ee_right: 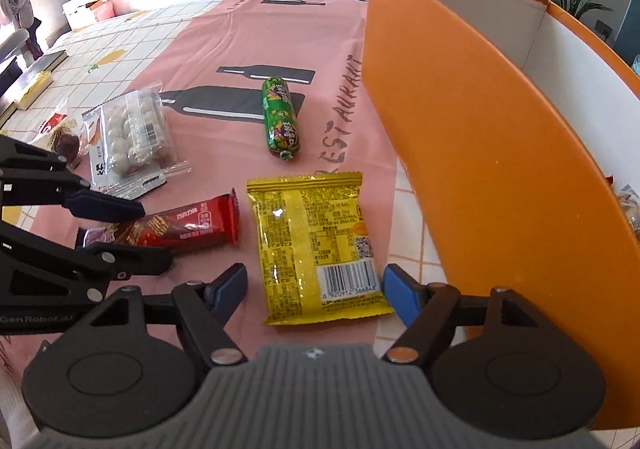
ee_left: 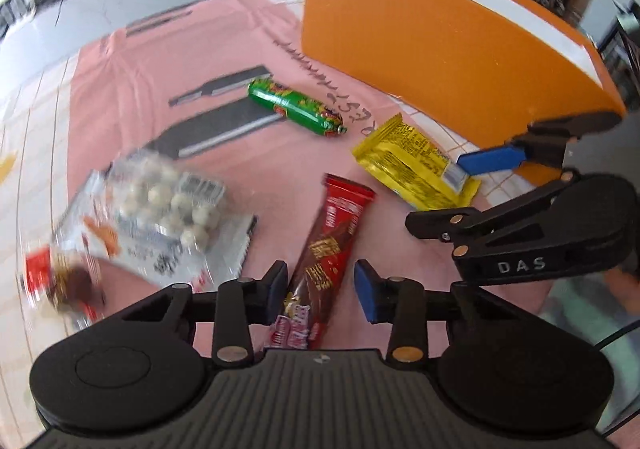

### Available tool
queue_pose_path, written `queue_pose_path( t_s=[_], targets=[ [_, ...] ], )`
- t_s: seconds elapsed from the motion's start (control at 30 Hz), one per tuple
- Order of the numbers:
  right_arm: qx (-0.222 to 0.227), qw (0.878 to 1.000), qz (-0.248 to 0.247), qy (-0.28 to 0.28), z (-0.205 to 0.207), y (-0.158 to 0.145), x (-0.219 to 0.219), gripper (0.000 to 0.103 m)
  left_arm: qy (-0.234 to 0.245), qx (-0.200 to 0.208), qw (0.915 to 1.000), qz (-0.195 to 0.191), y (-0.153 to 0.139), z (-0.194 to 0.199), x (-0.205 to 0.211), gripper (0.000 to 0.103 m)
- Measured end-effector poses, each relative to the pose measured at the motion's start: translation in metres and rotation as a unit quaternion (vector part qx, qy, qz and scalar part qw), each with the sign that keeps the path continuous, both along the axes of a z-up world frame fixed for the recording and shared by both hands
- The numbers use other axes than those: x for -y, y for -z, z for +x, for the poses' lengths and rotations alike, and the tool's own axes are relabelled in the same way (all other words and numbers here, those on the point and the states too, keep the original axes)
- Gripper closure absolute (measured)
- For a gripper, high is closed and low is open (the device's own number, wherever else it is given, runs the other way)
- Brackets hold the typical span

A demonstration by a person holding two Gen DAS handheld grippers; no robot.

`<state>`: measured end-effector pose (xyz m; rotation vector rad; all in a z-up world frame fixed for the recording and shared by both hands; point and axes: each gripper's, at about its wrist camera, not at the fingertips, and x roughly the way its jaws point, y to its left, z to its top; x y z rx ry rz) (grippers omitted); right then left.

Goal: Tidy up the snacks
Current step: 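Grasp the red chocolate bar with the left tool while the right tool grasps the yellow biscuit packet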

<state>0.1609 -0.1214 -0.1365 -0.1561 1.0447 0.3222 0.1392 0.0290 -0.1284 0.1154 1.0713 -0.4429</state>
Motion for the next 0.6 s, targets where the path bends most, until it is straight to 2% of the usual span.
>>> queue_pose_path(
  t_s=[0.1, 0.23, 0.3, 0.4, 0.57, 0.6],
  targets=[
    [0.001, 1.000, 0.007, -0.006, -0.008, -0.004, -0.002, 0.039, -0.046, -0.017, 0.9984, -0.026, -0.002, -0.011, -0.006, 0.058],
    [0.004, 1.000, 0.013, -0.004, -0.015, -0.006, -0.004, 0.039, -0.087, -0.005, 0.9956, -0.035, -0.003, -0.024, -0.009, 0.058],
    [0.010, 1.000, 0.017, -0.005, -0.017, -0.007, -0.004, 0.038, -0.090, 0.002, 0.9956, -0.027, -0.003, -0.025, -0.005, 0.053],
    [0.019, 1.000, 0.019, 0.014, -0.014, -0.007, 0.000, 0.037, -0.083, 0.024, 0.9963, -0.005, -0.004, -0.020, 0.004, 0.052],
    [0.003, 0.998, 0.050, 0.046, -0.003, -0.001, 0.011, 0.038, -0.067, 0.043, 0.9966, 0.019, 0.001, -0.013, 0.010, 0.052],
    [0.002, 0.997, 0.060, 0.049, -0.003, -0.002, 0.013, 0.037, -0.055, 0.049, 0.9969, 0.026, 0.002, -0.014, 0.013, 0.050]
  ],
)
